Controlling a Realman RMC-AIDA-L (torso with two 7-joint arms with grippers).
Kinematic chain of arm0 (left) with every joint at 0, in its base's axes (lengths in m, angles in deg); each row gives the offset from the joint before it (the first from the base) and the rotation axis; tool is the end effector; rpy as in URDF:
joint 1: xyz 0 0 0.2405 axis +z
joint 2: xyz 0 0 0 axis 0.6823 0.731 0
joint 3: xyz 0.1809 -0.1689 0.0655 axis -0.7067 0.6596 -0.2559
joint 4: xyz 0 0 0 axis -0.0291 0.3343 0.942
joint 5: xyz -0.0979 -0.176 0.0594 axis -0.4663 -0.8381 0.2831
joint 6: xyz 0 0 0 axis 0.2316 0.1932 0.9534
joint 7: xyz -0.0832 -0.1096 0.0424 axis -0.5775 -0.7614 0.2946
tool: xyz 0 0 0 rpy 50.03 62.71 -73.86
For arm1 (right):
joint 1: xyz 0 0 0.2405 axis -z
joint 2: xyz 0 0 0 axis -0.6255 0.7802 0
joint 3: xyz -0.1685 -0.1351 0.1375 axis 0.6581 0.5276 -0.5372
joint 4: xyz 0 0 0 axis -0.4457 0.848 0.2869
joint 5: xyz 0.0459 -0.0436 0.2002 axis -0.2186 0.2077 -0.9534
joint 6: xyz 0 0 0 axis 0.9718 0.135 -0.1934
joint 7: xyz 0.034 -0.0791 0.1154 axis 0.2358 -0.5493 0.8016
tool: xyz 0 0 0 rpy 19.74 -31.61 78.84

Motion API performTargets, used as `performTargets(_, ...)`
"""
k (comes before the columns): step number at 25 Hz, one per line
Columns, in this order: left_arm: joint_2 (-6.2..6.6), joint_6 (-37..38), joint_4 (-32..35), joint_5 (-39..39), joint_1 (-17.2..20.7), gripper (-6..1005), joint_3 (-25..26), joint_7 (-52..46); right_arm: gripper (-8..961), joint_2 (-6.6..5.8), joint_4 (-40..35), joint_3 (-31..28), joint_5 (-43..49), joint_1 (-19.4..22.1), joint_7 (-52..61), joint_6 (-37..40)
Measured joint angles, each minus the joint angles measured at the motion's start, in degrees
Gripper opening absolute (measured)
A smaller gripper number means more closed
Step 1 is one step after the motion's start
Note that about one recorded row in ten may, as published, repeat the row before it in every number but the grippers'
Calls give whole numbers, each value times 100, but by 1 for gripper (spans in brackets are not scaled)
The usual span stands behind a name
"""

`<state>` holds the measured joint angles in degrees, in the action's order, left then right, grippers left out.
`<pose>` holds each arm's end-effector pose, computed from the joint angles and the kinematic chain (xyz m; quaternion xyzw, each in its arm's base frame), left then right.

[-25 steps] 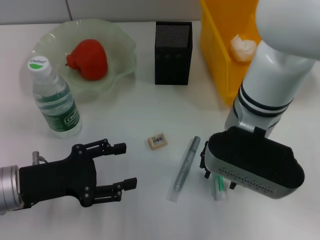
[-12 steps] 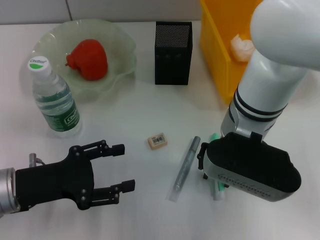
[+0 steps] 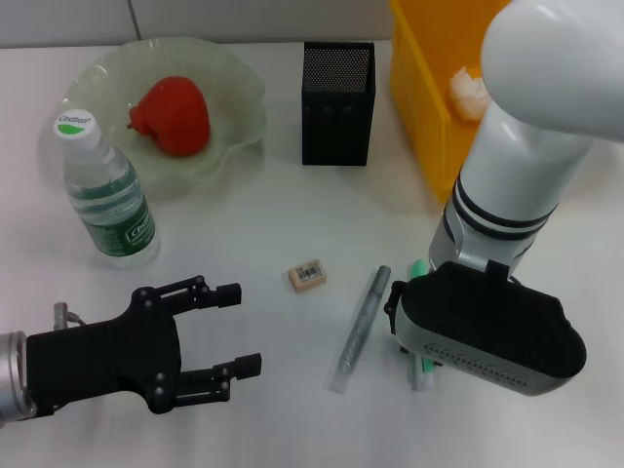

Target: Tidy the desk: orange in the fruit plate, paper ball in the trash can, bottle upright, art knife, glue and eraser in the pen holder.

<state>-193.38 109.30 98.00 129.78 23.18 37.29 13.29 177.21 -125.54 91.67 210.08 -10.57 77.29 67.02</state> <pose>-0.2999 0.2336 -0.0234 -0.9385 -0.1185 -0.3113 0.0914 0.1365 0.3118 -0.1001 0.7827 0.5125 0.2835 0.2106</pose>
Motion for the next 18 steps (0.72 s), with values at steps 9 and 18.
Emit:
performTargets(9, 5, 32, 2, -16, 8, 780, 9, 1, 300, 0, 22, 7, -2, -1, 0, 0)
performTargets(18, 9, 161, 2, -16, 10, 780, 72, 1, 212, 2, 42, 55, 11, 13, 2, -99)
